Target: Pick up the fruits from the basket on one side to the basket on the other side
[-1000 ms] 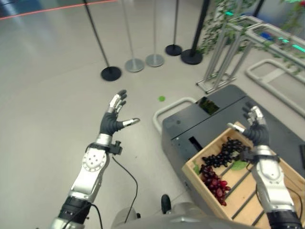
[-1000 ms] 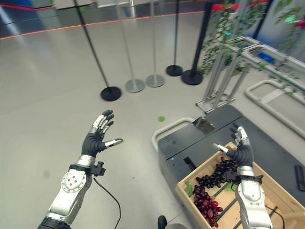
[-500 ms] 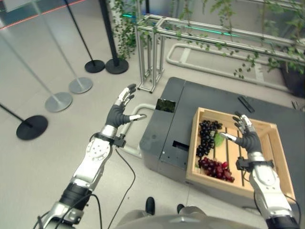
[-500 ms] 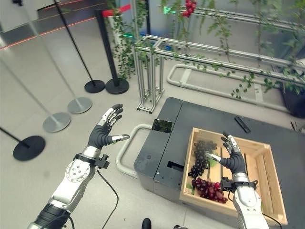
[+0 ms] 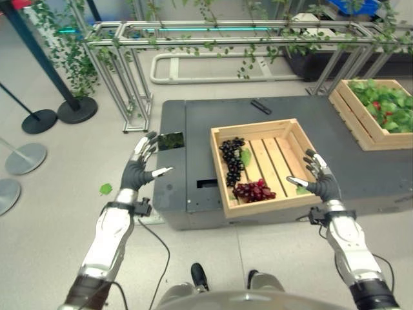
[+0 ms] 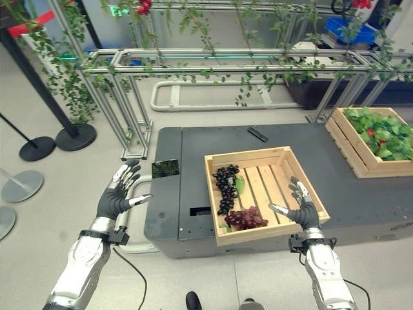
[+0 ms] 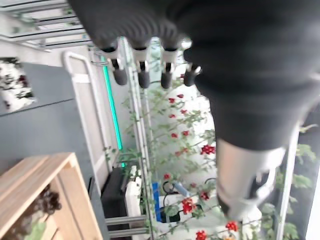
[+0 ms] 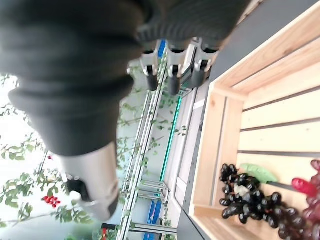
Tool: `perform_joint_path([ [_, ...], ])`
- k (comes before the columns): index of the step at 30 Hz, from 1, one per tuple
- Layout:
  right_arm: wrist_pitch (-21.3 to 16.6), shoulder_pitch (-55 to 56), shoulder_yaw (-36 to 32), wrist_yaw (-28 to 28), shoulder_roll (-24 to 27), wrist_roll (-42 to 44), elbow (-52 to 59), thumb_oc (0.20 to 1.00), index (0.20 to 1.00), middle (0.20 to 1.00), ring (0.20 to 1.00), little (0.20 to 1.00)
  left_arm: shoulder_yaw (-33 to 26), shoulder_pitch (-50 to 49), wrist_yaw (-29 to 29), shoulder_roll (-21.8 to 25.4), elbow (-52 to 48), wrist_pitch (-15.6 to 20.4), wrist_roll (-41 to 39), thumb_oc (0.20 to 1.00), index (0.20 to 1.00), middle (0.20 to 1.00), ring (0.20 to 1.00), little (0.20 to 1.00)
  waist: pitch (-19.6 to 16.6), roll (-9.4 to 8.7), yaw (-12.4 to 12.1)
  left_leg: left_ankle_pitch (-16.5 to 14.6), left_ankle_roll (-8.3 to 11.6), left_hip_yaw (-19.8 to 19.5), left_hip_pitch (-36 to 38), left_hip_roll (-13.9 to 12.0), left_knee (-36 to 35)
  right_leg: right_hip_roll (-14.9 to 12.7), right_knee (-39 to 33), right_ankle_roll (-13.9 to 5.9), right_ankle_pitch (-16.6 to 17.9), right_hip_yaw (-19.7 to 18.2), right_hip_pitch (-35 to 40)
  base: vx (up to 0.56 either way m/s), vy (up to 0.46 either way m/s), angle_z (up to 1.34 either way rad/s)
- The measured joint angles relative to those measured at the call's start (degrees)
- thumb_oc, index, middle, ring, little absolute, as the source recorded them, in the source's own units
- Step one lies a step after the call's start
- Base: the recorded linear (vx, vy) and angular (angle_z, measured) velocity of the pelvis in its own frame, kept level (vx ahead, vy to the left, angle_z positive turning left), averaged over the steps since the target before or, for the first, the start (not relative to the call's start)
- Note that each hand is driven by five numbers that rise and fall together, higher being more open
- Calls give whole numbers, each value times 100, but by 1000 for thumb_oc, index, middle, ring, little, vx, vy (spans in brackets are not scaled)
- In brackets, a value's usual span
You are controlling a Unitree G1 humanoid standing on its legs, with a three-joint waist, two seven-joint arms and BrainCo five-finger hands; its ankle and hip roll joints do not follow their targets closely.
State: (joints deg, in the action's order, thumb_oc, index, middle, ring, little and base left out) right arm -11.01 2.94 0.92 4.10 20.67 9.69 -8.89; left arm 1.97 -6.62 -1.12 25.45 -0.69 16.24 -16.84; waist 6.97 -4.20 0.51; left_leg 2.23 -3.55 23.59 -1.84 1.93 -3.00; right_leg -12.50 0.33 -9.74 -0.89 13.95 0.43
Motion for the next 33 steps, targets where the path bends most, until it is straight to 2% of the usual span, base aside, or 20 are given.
perform_joint_path([
  [1,17,4,11,0,-24,0,-43,1000,1000,1000,1000,1000,3,-30,-17,-43,40,-49,-25,1000,1000,1000,1000,1000,-32,6,-3,42,83,-120,18,-50,5,71,-206,127,167,31,144,60,-220,-23],
  [2,20,5,11,1,-13,0,-67,1000,1000,1000,1000,1000,29,-104,-2,-87,37,-60,-20,1000,1000,1000,1000,1000,-66,45,8,102,186,-374,53,-121,-20,218,-347,215,163,34,281,55,-219,7],
  [6,18,68,-51,25,81,14,-59,1000,1000,1000,1000,1000,226,38,-26,-280,44,-69,-17,1000,1000,1000,1000,1000,-140,180,54,260,429,-734,2,-341,-117,565,-482,416,74,35,386,53,-224,21],
  [11,13,82,-39,30,69,64,-58,1000,1000,1000,1000,1000,309,116,-66,-280,46,-71,-14,1000,1000,1000,1000,1000,-155,206,171,354,566,-988,21,-458,-181,726,-551,538,-48,51,569,39,-151,30],
  [18,10,192,-39,40,67,130,-60,1000,1000,1000,1000,1000,357,120,-138,-343,524,-90,-18,1000,1000,1000,1000,1000,-156,259,184,375,591,-1141,126,-479,-191,761,-553,552,-143,67,745,26,-74,13],
  [22,1,259,-27,40,49,229,-120,1000,1000,1000,1000,1000,366,108,-216,-545,1036,-105,-23,1000,1000,1000,1000,1000,-163,306,185,382,583,-1201,129,-461,-191,750,-553,541,-155,83,782,23,-43,7],
  [25,-26,291,-14,51,2,257,-459,1000,1000,1000,1000,1000,383,57,-264,-749,1474,-133,-151,1000,1000,1000,1000,1000,-161,306,179,384,582,-1220,129,-454,-190,749,-553,541,-162,85,793,6,-20,5],
  [27,-62,235,72,67,-33,332,-1181,1000,1000,1000,1000,1000,415,94,-287,-876,2235,-195,-286,1000,1000,1000,1000,1000,-161,302,183,386,580,-1272,132,-443,-186,745,-553,539,-184,85,834,12,-20,12],
  [33,8,383,110,160,-38,318,-1484,1000,1000,1000,1000,1000,395,-75,-306,-873,2307,-249,-318,1000,1000,1000,1000,1000,-156,304,177,388,579,-1290,162,-440,-190,746,-554,538,-190,96,873,2,-3,1],
])
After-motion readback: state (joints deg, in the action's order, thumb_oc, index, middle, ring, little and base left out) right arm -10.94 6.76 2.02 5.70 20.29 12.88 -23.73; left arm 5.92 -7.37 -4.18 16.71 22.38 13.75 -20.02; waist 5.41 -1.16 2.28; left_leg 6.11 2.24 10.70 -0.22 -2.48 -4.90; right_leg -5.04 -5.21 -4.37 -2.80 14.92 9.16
